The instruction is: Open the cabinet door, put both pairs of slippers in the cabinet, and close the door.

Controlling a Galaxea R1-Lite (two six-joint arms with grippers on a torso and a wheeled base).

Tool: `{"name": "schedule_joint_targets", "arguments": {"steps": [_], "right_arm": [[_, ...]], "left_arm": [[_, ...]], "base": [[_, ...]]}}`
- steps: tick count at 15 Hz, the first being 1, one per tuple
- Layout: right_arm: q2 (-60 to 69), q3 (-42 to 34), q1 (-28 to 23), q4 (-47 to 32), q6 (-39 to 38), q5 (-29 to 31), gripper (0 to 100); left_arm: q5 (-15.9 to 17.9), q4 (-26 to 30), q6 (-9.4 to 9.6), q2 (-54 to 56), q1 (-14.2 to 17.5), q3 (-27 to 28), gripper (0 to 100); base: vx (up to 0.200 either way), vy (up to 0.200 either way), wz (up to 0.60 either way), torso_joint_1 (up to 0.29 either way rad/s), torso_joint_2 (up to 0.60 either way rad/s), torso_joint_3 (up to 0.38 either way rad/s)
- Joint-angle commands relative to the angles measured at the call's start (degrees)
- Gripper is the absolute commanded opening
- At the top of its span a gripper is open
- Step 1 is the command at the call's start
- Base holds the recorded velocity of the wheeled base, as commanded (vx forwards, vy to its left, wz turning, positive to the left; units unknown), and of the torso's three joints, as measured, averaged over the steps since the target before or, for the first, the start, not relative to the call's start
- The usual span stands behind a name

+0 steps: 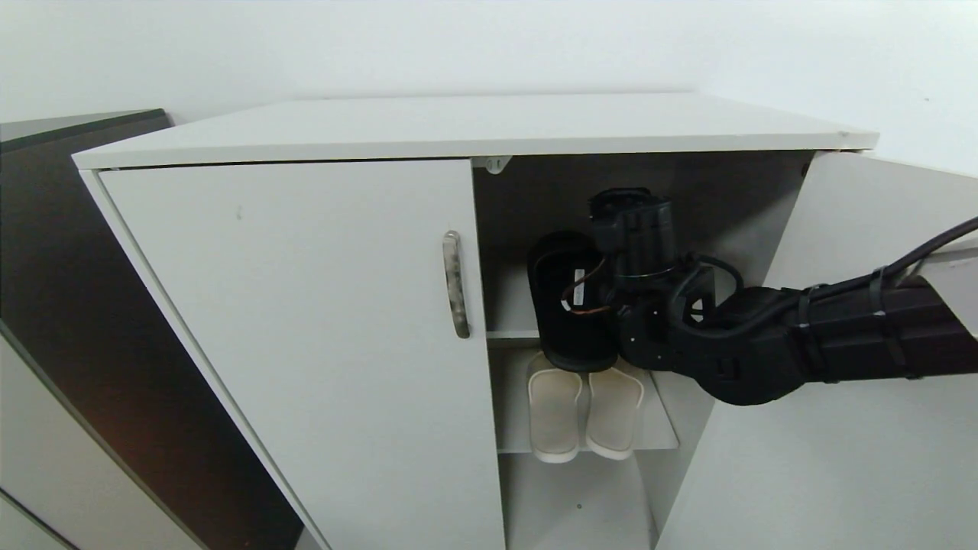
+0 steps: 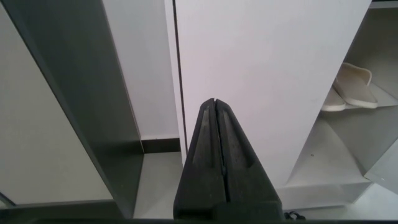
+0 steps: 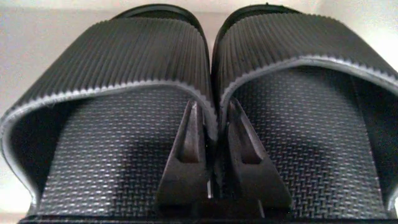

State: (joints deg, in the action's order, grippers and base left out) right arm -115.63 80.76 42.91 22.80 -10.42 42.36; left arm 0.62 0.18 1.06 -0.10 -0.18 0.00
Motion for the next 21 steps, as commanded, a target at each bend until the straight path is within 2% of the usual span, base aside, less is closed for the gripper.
{"name": "schedule_joint_targets", "arguments": {"steps": [1, 4, 11, 20, 21], "right_arm": [[-2.59, 3.26, -1.43, -0.3, 0.14, -0.26, 0], [-3.02, 5.72, -1.51, -3.64, 0.14, -0.97, 0], [-5.57, 8.45, -2.39, -3.72, 0.14, -1.23, 0], [-6.19, 8.27, -2.39, -3.72, 0.05, -1.23, 0], [-6.19, 8.18, -2.39, -3.55, 0.05, -1.23, 100]], "left_arm": [[-0.01, -0.01, -0.01, 0.01, 0.01, 0.0, 0], [-0.01, -0.01, -0.09, 0.01, 0.01, 0.0, 0], [-0.01, -0.01, -0.01, 0.01, 0.01, 0.0, 0], [-0.01, -0.01, -0.09, 0.01, 0.01, 0.0, 0], [-0.01, -0.01, -0.09, 0.01, 0.01, 0.0, 0]], "base": [[0.0, 0.0, 0.0, 0.0, 0.0, 0.0], [0.0, 0.0, 0.0, 0.0, 0.0, 0.0], [0.0, 0.0, 0.0, 0.0, 0.0, 0.0], [0.0, 0.0, 0.0, 0.0, 0.0, 0.0], [0.0, 0.0, 0.0, 0.0, 0.0, 0.0]]}}
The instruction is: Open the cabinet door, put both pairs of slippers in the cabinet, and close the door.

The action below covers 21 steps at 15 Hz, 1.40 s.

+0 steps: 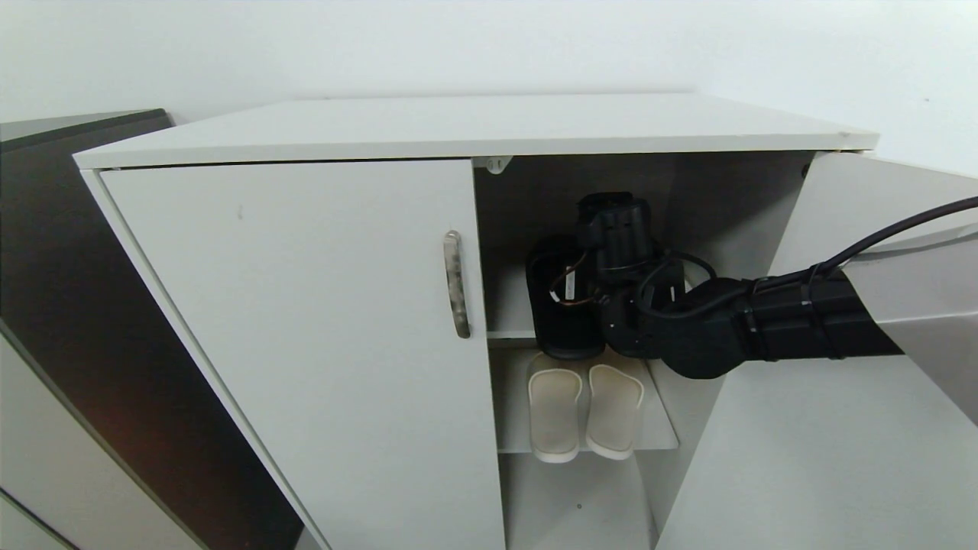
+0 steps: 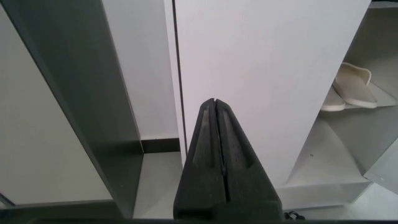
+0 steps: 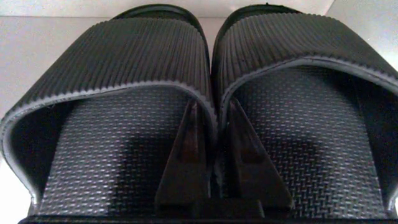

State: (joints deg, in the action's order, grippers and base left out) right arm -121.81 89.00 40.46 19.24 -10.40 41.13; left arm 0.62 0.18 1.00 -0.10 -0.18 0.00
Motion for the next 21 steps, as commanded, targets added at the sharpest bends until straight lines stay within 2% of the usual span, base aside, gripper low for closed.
{"name": "schedule_joint_targets", "arguments": {"steps": [1, 8, 11, 12, 15, 21], "right_arm": [[0.17, -0.23, 0.14, 0.01, -0.06, 0.0, 100], [14.49, -14.03, 6.91, 0.54, -0.41, 1.06, 100], [21.79, -25.63, 10.78, 1.59, -0.59, 2.29, 100], [23.37, -28.53, 11.31, 3.26, -0.68, 2.29, 0], [23.55, -31.52, 11.48, 7.04, -0.15, 2.29, 0], [21.79, -34.51, 12.45, 9.5, 0.47, 2.37, 0]], "left_arm": [[-0.01, -0.01, -0.03, 0.01, 0.01, 0.0, 0], [-0.01, -0.01, -0.03, 0.01, 0.01, 0.0, 0], [-0.01, -0.01, 0.06, 0.01, 0.01, 0.0, 0], [-0.01, -0.01, -0.03, 0.01, 0.01, 0.0, 0], [-0.01, -0.01, -0.03, 0.01, 0.01, 0.0, 0], [-0.01, -0.01, -0.12, 0.01, 0.01, 0.0, 0]], "base": [[0.0, 0.0, 0.0, 0.0, 0.0, 0.0], [0.0, 0.0, 0.0, 0.0, 0.0, 0.0], [0.0, 0.0, 0.0, 0.0, 0.0, 0.0], [0.0, 0.0, 0.0, 0.0, 0.0, 0.0], [0.0, 0.0, 0.0, 0.0, 0.0, 0.0], [0.0, 0.0, 0.0, 0.0, 0.0, 0.0]]}}
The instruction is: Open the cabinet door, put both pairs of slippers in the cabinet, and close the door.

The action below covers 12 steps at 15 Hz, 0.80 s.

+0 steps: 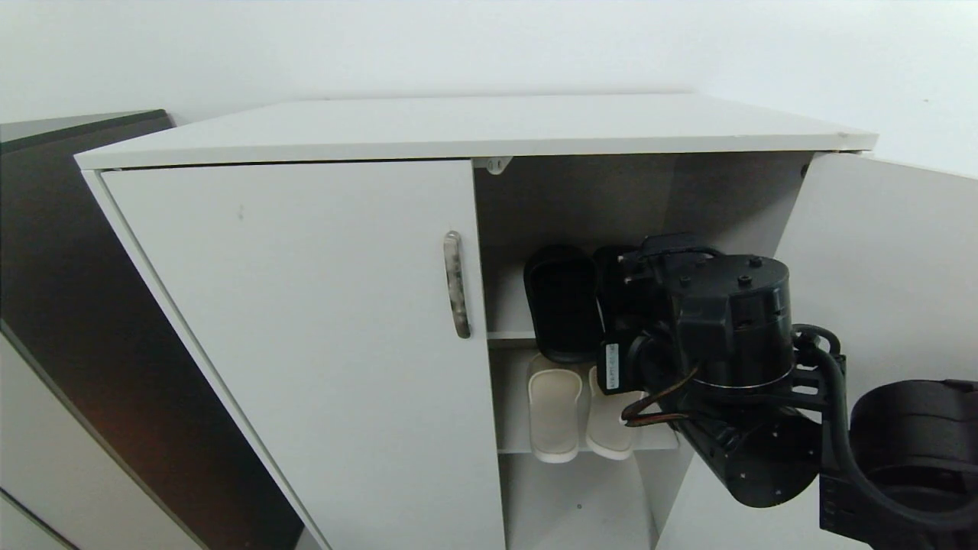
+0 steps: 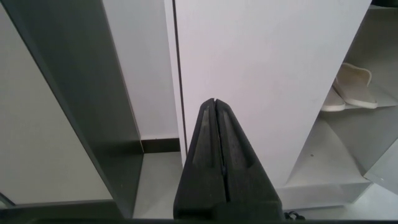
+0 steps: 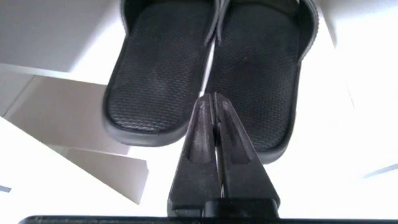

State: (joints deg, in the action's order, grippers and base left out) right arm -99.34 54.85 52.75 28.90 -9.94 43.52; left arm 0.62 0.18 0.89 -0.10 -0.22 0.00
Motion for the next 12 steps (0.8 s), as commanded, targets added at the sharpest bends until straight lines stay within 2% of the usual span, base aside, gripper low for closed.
{"name": "schedule_joint_targets", "arguments": {"steps": [1, 3, 12], "right_arm": [[-0.94, -0.35, 0.16, 0.54, 0.0, 0.07, 0], [-1.29, -0.44, 0.16, 0.72, 0.0, -0.01, 0], [-1.21, -0.97, 0.51, 0.98, -0.08, 0.07, 0]], "left_arm": [[-0.01, -0.01, -0.01, 0.01, 0.04, 0.0, 0], [-0.01, -0.01, -0.01, 0.01, 0.04, 0.0, 0], [0.08, -0.01, -0.01, 0.01, 0.04, 0.0, 0]], "base": [[0.0, 0.0, 0.0, 0.0, 0.0, 0.0], [0.0, 0.0, 0.0, 0.0, 0.0, 0.0], [-0.2, 0.0, 0.0, 0.005, 0.0, 0.002]]}}
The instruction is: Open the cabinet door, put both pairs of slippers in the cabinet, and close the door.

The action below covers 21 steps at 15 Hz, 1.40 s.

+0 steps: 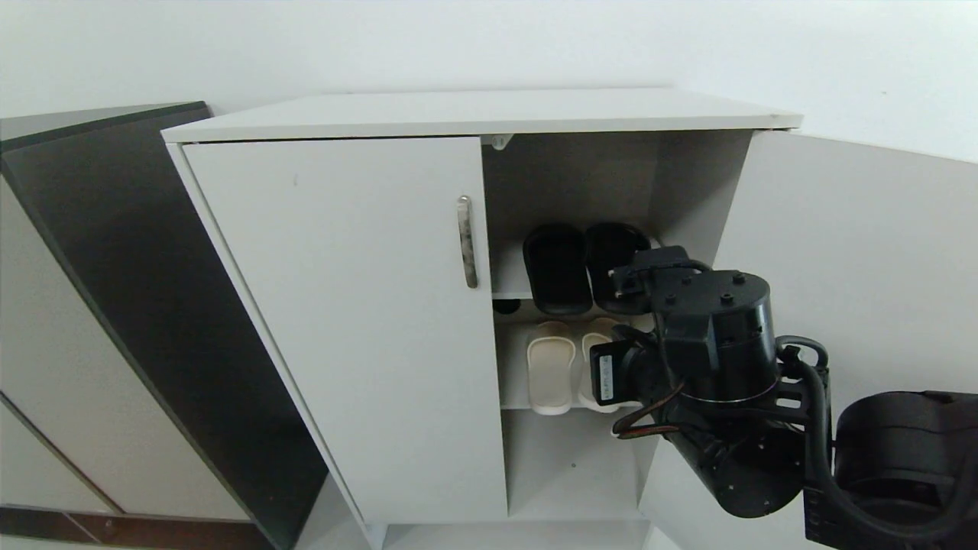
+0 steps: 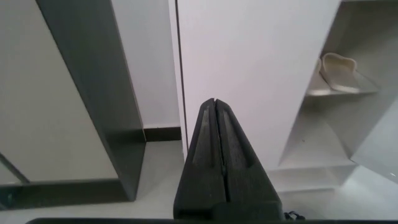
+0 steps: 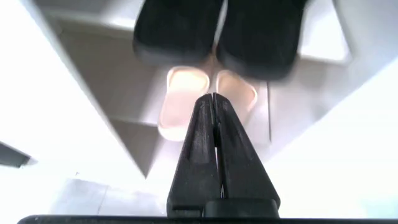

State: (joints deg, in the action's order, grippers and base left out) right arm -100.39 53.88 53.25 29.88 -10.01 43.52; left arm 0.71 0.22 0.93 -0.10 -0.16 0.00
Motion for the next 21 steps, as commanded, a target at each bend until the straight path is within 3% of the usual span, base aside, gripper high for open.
{"name": "schedule_joint_targets", "arguments": {"steps": [1, 12, 21], "right_arm": [[0.02, -0.18, 0.01, 0.53, -0.01, -0.01, 0], [-0.16, -2.2, -0.51, 2.29, 0.69, -0.54, 0], [-0.25, -3.52, -1.04, 2.55, 1.4, -0.54, 0]], "left_arm": [[0.0, -0.04, -0.05, 0.01, -0.02, 0.0, 0], [0.0, 0.04, -0.05, 0.01, -0.02, 0.0, 0], [0.0, -0.04, -0.22, 0.01, -0.02, 0.0, 0]], "base": [[-0.2, 0.0, 0.0, 0.002, 0.0, 0.002], [-0.2, 0.0, 0.0, 0.003, 0.0, 0.002], [0.0, 0.0, 0.0, 0.0, 0.0, 0.0]]}}
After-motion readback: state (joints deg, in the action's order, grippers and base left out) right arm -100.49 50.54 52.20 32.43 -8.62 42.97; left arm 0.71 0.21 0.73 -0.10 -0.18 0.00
